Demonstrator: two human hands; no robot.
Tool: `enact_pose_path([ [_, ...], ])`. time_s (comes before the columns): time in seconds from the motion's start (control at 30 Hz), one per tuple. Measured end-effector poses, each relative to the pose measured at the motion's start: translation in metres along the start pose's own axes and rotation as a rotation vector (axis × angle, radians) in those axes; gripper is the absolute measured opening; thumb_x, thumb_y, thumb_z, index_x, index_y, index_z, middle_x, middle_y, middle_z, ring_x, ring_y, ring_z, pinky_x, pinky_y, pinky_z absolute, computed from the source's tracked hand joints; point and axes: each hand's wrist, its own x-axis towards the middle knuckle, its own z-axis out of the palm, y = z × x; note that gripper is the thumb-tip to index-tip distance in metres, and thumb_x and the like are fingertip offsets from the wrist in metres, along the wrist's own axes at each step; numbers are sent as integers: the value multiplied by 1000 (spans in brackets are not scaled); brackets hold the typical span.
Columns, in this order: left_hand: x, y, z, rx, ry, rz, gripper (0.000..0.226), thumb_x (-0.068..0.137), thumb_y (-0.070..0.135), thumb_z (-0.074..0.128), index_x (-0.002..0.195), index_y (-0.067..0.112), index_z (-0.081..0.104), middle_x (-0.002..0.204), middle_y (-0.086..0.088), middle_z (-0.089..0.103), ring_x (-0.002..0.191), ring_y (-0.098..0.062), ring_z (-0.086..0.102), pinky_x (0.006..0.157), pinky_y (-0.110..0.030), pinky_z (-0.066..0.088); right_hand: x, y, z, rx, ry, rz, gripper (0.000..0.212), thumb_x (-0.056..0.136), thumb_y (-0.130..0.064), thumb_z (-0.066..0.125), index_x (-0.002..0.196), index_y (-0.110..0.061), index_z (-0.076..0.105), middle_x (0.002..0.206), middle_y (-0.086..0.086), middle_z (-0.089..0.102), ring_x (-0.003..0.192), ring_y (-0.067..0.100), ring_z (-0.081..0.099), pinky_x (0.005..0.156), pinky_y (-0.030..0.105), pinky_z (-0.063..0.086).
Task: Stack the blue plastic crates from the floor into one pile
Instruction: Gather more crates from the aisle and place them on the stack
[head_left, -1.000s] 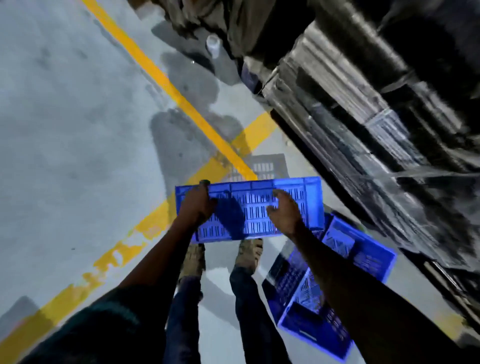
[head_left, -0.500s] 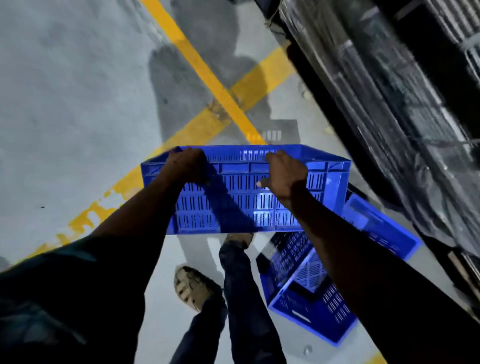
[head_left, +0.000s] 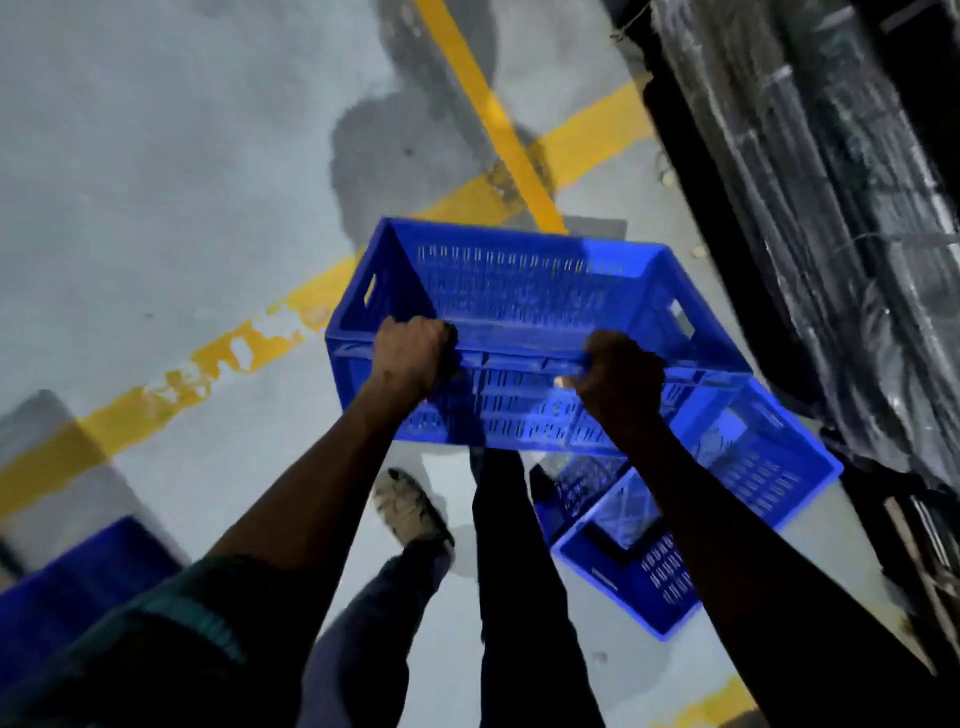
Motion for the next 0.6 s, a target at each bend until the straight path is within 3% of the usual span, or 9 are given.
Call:
enact_pose_path([
  [0.13, -98, -26, -21, -110, -2, -45, 26, 82, 40, 72, 88, 17, 62, 97, -13, 69, 96, -34, 65, 85, -39, 43, -80, -33, -26, 128, 71, -60, 34, 68, -34, 82, 91, -14, 66, 98, 9, 68, 91, 32, 68, 70, 39, 43],
  [0.2, -148, -44, -42, -274, -91, -46, 48, 76, 59, 72, 71, 17, 51, 77, -7, 61, 75, -29, 60, 68, -36, 42, -121, -53, -48, 178, 110, -79, 40, 62, -35, 86, 90, -14, 67, 96, 8, 69, 87, 31, 68, 69, 37, 46],
  [0.27, -196, -59, -63, -502, -108, -46, 60, 71, 77, 60, 67, 17, 54, 67, -3, 58, 67, -26, 58, 60, -33, 44, -160, -72, -64, 134, 233, -179, 45, 54, -41, 88, 81, -14, 65, 84, 5, 67, 75, 29, 68, 57, 35, 48],
  [0.37, -274, -86, -86, -614, 216, -129, 60, 80, 74, 53, 87, 15, 65, 86, -6, 70, 85, -29, 66, 69, -35, 49, -218, -101, -93, 103, 270, -236, 43, 57, -44, 87, 86, -20, 65, 88, -2, 66, 75, 25, 69, 58, 33, 48],
  [0.47, -344, -117, -88, -453, 534, -385, 57, 86, 64, 56, 114, 15, 63, 113, -16, 65, 108, -38, 58, 83, -45, 45, -267, -119, -114, 107, 211, -203, 35, 67, -35, 83, 93, -25, 62, 99, -5, 65, 85, 26, 69, 67, 36, 50],
  [0.53, -383, -136, -78, -508, 570, -597, 64, 84, 60, 61, 129, 15, 54, 126, -19, 57, 119, -41, 51, 93, -51, 42, -298, -124, -121, 103, 278, -249, 30, 67, -27, 78, 92, -25, 61, 96, -4, 65, 81, 27, 69, 63, 34, 48],
  [0.6, -420, -151, -57, -680, 500, -758, 76, 81, 58, 67, 138, 12, 45, 134, -21, 52, 124, -42, 48, 98, -52, 41, -328, -127, -127, 90, 335, -300, 29, 64, -23, 75, 89, -24, 61, 91, -3, 65, 81, 27, 68, 58, 32, 45],
])
